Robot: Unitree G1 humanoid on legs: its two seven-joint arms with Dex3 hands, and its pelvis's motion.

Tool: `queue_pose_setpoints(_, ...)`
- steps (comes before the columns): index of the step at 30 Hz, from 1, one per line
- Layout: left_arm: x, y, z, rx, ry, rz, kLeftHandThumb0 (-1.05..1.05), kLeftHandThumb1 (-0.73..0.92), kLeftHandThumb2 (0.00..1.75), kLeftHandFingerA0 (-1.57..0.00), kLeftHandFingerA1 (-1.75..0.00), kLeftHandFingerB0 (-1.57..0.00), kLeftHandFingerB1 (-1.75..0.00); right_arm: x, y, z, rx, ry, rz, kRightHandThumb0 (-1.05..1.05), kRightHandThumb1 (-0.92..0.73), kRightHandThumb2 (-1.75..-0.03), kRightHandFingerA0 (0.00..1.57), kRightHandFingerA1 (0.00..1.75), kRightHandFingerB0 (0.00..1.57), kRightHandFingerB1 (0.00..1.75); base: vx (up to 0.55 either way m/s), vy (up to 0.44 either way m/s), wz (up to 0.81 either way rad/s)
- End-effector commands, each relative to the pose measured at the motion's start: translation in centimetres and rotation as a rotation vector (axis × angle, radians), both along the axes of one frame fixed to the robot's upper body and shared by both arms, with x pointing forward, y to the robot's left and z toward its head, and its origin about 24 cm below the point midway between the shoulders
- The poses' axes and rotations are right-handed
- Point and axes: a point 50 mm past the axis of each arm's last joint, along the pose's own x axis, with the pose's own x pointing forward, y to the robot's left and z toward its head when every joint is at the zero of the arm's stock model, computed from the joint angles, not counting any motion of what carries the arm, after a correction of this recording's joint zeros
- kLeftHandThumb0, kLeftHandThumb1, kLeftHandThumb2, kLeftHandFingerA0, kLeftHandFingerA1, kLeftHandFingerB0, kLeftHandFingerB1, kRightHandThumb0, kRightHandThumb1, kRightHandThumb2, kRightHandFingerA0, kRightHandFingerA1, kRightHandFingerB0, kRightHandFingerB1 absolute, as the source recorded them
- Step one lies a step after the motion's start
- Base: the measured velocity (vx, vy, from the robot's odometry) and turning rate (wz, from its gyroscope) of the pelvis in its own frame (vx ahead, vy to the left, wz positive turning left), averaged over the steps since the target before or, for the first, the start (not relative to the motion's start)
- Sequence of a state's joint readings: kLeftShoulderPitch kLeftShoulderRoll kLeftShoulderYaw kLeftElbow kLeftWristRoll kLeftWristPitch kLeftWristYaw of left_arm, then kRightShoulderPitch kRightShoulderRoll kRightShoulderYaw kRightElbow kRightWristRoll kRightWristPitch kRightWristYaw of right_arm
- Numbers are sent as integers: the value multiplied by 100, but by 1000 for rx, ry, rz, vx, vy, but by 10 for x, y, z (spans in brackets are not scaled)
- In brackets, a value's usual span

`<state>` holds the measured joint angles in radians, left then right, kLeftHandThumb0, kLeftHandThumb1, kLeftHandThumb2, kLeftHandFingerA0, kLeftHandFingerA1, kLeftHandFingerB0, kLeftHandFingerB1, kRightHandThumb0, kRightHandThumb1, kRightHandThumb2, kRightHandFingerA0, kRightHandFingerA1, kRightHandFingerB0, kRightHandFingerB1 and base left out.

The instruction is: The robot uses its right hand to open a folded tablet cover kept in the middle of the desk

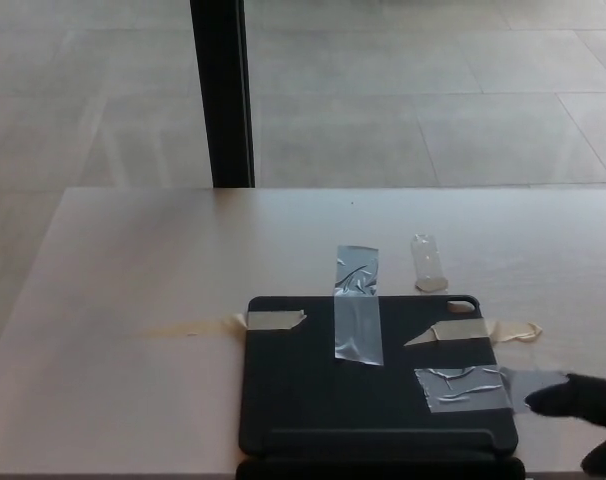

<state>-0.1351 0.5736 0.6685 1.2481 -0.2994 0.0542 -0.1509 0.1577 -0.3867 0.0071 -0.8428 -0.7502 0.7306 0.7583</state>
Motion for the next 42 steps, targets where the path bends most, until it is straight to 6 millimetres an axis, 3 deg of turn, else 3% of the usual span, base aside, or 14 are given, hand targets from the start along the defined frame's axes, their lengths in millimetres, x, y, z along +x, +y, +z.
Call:
queue_pose_setpoints(1,-21,2,-6,-16,42,13,-75,72,62,-54,-85,-32,-59,-36,-197,36,579,-532,-777,-71,-56,-64,87,79,34,38,0,0,0)
queue_pose_setpoints(3,-21,1,-6,-18,44,13,-75,72,62,-54,-85,-32,-59,-39,-202,33,580,-538,-805,-71,-56,-64,87,79,34,38,0,0,0)
queue_pose_setpoints(4,-22,1,-7,-12,63,4,-76,73,62,-54,-81,-32,-58,-64,-224,11,565,-579,-998,-66,-62,-65,105,170,32,40,0,0,0)
queue_pose_setpoints(5,-23,1,-7,-12,66,9,-75,72,62,-54,-80,-33,-58,-74,-233,-1,569,-600,-1075,-65,-65,-60,85,125,33,39,0,0,0)
queue_pose_setpoints(9,-25,0,-9,-17,65,18,-76,71,62,-60,-87,-36,-59,-107,-251,-36,618,-680,-1264,-80,-61,-58,68,62,34,43,0,0,0)
queue_pose_setpoints(13,-24,0,-9,-23,62,24,-73,73,62,-60,-89,-33,-58,-131,-259,-70,696,-798,-1454,-67,-68,-60,44,61,29,44,0,0,0)
queue_pose_setpoints(14,-24,1,-8,-22,55,26,-73,73,62,-58,-86,-32,-59,-138,-260,-80,697,-804,-1513,-72,-58,-94,47,71,26,54,0,0,0)
queue_pose_setpoints(15,-24,1,-8,-16,58,25,-76,72,62,-59,-87,-33,-59,-145,-260,-87,729,-809,-1556,-71,-72,-62,48,64,29,42,0,0,0)
queue_pose_setpoints(21,-24,-1,-10,-44,20,44,-76,70,61,-57,-86,-31,-59,-161,-262,-102,764,-855,-1620,-76,-73,-62,50,71,41,47,0,0,0)
queue_pose_setpoints(22,-25,-1,-10,-48,14,47,-75,71,62,-54,-84,-32,-60,-163,-262,-104,715,-793,-1670,-85,-62,-105,72,99,35,57,0,0,0)
queue_pose_setpoints(23,-28,-1,-11,-48,20,48,-75,71,62,-55,-85,-33,-61,-165,-261,-105,719,-789,-1680,-80,-74,-63,57,81,37,46,0,0,0)
queue_pose_setpoints(35,-32,-3,-15,-76,4,119,-73,72,62,-64,-94,-33,-61,-161,-253,-133,707,-693,-1712,-75,-76,-61,76,54,63,50,0,0,0)
queue_pose_setpoints(36,-31,-2,-14,-79,-5,112,-72,72,62,-63,-93,-32,-60,-161,-253,-136,707,-665,-1730,-81,-56,-89,86,72,63,61,0,0,0)
queue_pose_setpoints(42,-22,-3,-12,-71,-15,95,-74,73,62,-54,-85,-33,-59,-150,-249,-146,678,-586,-1667,-77,-76,-63,77,54,55,46,0,0,0)
